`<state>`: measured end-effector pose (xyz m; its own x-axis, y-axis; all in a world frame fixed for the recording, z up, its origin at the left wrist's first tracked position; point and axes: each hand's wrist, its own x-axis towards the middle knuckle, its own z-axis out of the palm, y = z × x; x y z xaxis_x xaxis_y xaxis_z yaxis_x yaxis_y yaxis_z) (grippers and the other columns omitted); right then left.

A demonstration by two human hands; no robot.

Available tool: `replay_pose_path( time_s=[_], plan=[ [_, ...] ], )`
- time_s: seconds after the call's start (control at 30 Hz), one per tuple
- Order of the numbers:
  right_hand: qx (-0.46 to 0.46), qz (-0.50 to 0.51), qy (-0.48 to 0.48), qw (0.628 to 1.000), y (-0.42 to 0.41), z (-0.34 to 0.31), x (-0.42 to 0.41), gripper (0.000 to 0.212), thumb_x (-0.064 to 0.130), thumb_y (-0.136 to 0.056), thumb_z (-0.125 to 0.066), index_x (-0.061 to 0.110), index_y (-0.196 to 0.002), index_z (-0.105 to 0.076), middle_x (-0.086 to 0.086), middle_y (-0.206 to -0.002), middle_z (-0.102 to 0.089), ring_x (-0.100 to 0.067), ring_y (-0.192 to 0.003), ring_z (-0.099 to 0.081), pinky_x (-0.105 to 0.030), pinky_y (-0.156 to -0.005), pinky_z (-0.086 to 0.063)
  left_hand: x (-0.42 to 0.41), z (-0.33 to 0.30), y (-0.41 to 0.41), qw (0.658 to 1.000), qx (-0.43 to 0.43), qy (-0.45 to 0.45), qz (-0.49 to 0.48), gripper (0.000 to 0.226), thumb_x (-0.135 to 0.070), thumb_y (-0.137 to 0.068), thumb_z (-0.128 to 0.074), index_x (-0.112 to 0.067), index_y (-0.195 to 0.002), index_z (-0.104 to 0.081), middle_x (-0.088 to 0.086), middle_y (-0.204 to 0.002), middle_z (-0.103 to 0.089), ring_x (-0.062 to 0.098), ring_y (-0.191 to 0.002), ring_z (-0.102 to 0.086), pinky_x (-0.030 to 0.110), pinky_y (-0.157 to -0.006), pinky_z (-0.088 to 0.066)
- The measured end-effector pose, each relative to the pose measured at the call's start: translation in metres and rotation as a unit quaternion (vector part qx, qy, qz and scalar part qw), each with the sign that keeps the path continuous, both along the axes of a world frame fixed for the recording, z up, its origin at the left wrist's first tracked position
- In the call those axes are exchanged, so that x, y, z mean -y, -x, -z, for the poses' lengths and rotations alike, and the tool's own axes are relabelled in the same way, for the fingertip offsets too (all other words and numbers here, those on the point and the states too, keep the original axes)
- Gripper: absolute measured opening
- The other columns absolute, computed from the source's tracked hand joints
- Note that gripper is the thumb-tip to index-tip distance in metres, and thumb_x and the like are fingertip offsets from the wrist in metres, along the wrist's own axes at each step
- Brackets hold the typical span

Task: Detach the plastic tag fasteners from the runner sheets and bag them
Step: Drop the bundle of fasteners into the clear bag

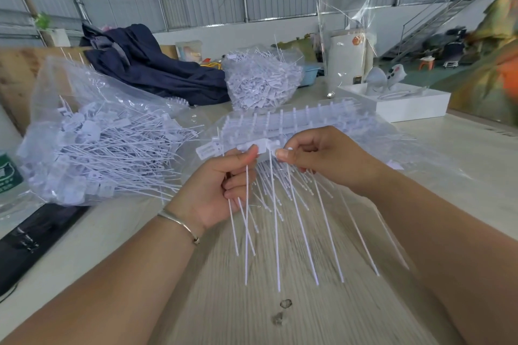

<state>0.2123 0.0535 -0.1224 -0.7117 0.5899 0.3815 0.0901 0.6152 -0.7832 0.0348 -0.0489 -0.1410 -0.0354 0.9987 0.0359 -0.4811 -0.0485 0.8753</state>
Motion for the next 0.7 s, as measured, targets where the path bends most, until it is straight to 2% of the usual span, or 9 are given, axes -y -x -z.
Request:
replay_pose_path(
  time_s=[0.13,0.23,0.3,0.37,0.43,0.5,0.57,0.63,0.7],
  plan=[
    [-0.025,-0.039,0.034,0.998,0.0019,-0.0003,0.0037,0.039,0.053,-0.072,-0.068,0.016,-0.081,-0.075,0.0,-0.059,-0.054,-0.008,-0.058,-0.049,-0.015,-0.062,-0.043,0.0025,-0.0012,-0.0019,0.999,0.025,0.003,0.047,0.039,-0.013,-0.062,-0.089,-0.019,-0.063,-0.05,-0.009,-0.06,-0.021,0.004,-0.042,-0.014,0.014,-0.032,-0.015],
    [-0.029,-0.07,0.047,0.996,0.0034,-0.0016,0.0078,0.03,0.055,-0.07,-0.069,0.026,-0.075,-0.075,-0.006,-0.061,-0.048,-0.014,-0.061,-0.045,-0.019,-0.062,-0.041,0.0034,-0.0002,-0.0075,0.996,0.031,0.023,0.086,0.035,-0.018,-0.056,-0.094,-0.017,-0.07,-0.062,-0.009,-0.054,-0.028,0.004,-0.041,-0.014,0.013,-0.031,-0.018],
    [-0.026,-0.078,0.048,0.995,0.0038,-0.0019,0.0098,0.029,0.054,-0.07,-0.069,0.026,-0.075,-0.075,-0.01,-0.063,-0.044,-0.018,-0.062,-0.042,-0.022,-0.062,-0.039,0.0028,0.0014,-0.0101,0.994,0.031,0.039,0.097,0.039,-0.02,-0.053,-0.095,-0.016,-0.076,-0.063,-0.009,-0.054,-0.028,0.003,-0.038,-0.016,0.013,-0.031,-0.019],
    [-0.022,-0.074,0.05,0.996,0.0037,-0.0011,0.0096,0.031,0.051,-0.072,-0.071,0.021,-0.076,-0.075,-0.006,-0.06,-0.044,-0.014,-0.059,-0.041,-0.02,-0.06,-0.037,0.002,0.003,-0.0098,0.994,0.028,0.051,0.094,0.048,-0.019,-0.051,-0.096,-0.017,-0.08,-0.057,-0.008,-0.055,-0.026,0.002,-0.036,-0.02,0.013,-0.031,-0.016],
    [-0.028,-0.067,0.054,0.996,0.0031,-0.0006,0.0091,0.024,0.042,-0.077,-0.073,0.018,-0.075,-0.074,0.012,-0.051,-0.048,-0.001,-0.051,-0.043,-0.009,-0.056,-0.035,0.002,0.0027,-0.0085,0.995,0.021,0.054,0.086,0.043,-0.017,-0.057,-0.093,-0.016,-0.08,-0.057,-0.007,-0.06,-0.022,0.002,-0.037,-0.019,0.014,-0.034,-0.012],
    [-0.039,-0.056,0.053,0.996,0.0029,-0.0009,0.0073,0.019,0.032,-0.081,-0.074,0.014,-0.076,-0.073,0.019,-0.049,-0.054,0.005,-0.049,-0.051,-0.003,-0.054,-0.036,0.0018,0.0006,-0.0073,0.997,0.006,0.044,0.062,0.02,-0.02,-0.072,-0.08,-0.014,-0.076,-0.062,-0.007,-0.065,-0.025,0.002,-0.038,-0.02,0.014,-0.035,-0.011],
    [-0.059,-0.038,0.064,0.995,0.003,-0.0019,0.0051,0.024,0.032,-0.078,-0.077,0.009,-0.081,-0.074,0.018,-0.058,-0.063,0.008,-0.059,-0.059,-0.004,-0.06,-0.04,0.0019,-0.0021,-0.0064,0.999,0.001,0.04,0.03,0.01,-0.02,-0.08,-0.065,-0.013,-0.075,-0.061,-0.006,-0.065,-0.034,0.002,-0.038,-0.025,0.014,-0.035,-0.011],
    [-0.076,-0.016,0.085,0.993,0.0028,-0.0027,0.0031,0.028,0.032,-0.073,-0.08,0.008,-0.086,-0.077,0.012,-0.068,-0.07,0.005,-0.067,-0.062,-0.007,-0.065,-0.044,0.0011,-0.0028,-0.0063,0.999,0.001,0.045,-0.005,0.01,-0.019,-0.079,-0.064,-0.011,-0.078,-0.057,-0.005,-0.063,-0.045,0.002,-0.038,-0.026,0.014,-0.033,-0.012],
    [-0.086,0.0,0.095,0.992,0.0026,-0.003,0.0031,0.023,0.026,-0.074,-0.081,0.009,-0.088,-0.077,0.013,-0.062,-0.067,0.004,-0.059,-0.058,-0.007,-0.059,-0.042,0.0,-0.002,-0.007,0.997,-0.01,0.059,-0.042,0.014,-0.02,-0.076,-0.066,-0.01,-0.079,-0.056,-0.004,-0.061,-0.052,0.002,-0.036,-0.026,0.013,-0.031,-0.013]
  ],
)
